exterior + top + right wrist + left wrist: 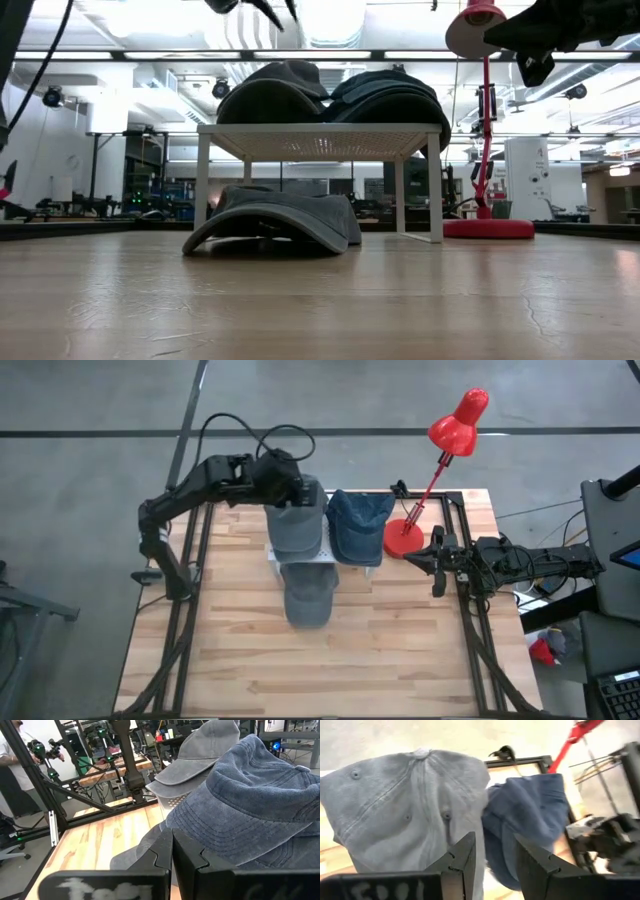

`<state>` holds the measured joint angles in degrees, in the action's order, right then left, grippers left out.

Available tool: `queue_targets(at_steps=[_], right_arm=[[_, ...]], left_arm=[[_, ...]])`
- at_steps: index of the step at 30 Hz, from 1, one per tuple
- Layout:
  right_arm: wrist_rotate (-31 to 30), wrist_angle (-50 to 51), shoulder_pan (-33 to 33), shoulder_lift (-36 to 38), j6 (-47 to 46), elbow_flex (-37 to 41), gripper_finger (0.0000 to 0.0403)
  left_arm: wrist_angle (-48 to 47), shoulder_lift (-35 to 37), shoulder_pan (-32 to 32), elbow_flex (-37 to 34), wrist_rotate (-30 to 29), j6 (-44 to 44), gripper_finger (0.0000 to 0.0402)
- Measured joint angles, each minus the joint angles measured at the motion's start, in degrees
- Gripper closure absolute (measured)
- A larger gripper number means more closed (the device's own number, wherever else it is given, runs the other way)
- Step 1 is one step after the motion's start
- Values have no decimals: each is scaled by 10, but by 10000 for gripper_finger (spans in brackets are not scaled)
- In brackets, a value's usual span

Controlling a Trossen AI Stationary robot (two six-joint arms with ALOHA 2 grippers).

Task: Pick & Place hat
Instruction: Stack the gray cap on top of the gray cap on the shelf

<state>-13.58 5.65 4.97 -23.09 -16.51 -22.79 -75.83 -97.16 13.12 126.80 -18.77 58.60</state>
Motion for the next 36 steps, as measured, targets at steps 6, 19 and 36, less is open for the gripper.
queue_targets(at_steps=[6,19,36], right_arm=[[0,0,0,0,0,0,394],[0,0,0,0,0,0,394],[0,0,0,0,0,0,394]], left_arm=[[4,33,-64,0,-9,14,285],[-2,-2,-286,-6,-80,205,287],[-49,-157,-351,-6,-107,346,287]])
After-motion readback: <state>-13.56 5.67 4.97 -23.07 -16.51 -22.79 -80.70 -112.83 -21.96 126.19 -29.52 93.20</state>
